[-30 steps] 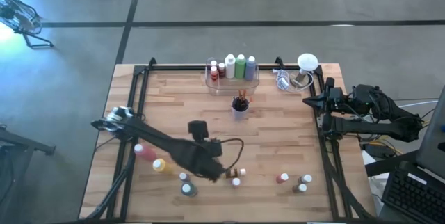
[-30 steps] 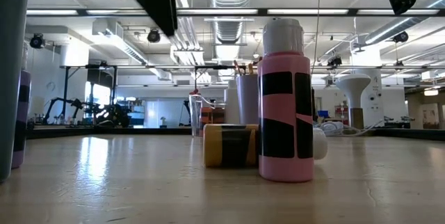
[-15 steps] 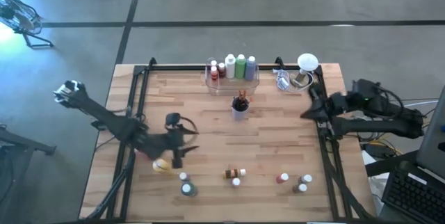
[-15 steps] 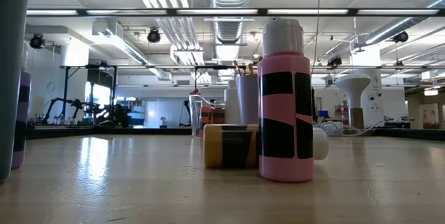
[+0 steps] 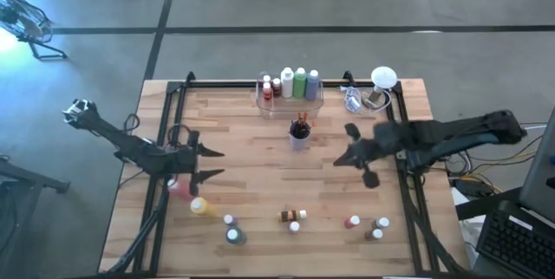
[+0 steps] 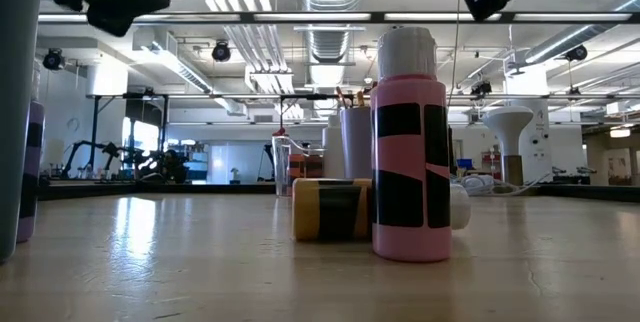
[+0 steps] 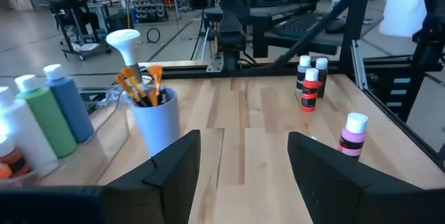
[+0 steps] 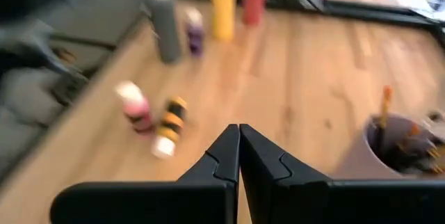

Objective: Pick & Place Paint Supplies
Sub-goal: Put the yellow black paint bottle into the transparent bin

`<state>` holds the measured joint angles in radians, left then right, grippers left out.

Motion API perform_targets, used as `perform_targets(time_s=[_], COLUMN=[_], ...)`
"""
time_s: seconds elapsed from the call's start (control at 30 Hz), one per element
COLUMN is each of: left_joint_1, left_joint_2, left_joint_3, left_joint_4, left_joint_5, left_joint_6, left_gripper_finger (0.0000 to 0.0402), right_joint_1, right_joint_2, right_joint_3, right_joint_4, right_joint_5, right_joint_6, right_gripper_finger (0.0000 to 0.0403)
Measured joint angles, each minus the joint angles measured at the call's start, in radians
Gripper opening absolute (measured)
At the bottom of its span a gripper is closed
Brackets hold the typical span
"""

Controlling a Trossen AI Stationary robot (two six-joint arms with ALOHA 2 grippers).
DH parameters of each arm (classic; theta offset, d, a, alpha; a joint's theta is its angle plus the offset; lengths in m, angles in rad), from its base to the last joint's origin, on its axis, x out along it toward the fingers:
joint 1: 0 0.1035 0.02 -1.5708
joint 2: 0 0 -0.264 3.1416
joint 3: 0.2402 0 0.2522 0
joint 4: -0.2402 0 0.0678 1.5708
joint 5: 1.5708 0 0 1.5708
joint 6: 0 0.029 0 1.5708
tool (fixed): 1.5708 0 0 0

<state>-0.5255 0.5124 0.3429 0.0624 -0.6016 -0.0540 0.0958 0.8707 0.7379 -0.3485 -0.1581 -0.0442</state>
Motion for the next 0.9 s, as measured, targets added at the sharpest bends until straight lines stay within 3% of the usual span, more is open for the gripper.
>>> perform_targets(time_s=[0.13,0.3,0.57,0.9], left_joint_1=[0.000,0.000,0.000,0.000], left_joint_2=[-0.096,-0.165,-0.182,-0.181], left_joint_3=[-0.061,-0.105,-0.134,-0.193], left_joint_4=[0.003,0.005,0.001,0.006], left_joint_5=[-0.014,-0.029,-0.029,-0.028], left_joint_6=[0.000,0.000,-0.001,-0.002], left_gripper_finger=[0.0223,0.0223,0.0223,0.0223], right_joint_1=[0.194,0.406,0.491,0.496], right_joint_2=[0.066,0.133,0.271,0.499], right_joint_3=[-0.009,-0.012,-0.011,0.053], right_joint_4=[-0.019,-0.009,0.049,0.130], right_joint_5=[0.303,0.504,0.525,0.525], right_joint_6=[0.061,0.188,0.360,0.351], right_gripper_finger=[0.0008,0.0008,0.0022,0.0134])
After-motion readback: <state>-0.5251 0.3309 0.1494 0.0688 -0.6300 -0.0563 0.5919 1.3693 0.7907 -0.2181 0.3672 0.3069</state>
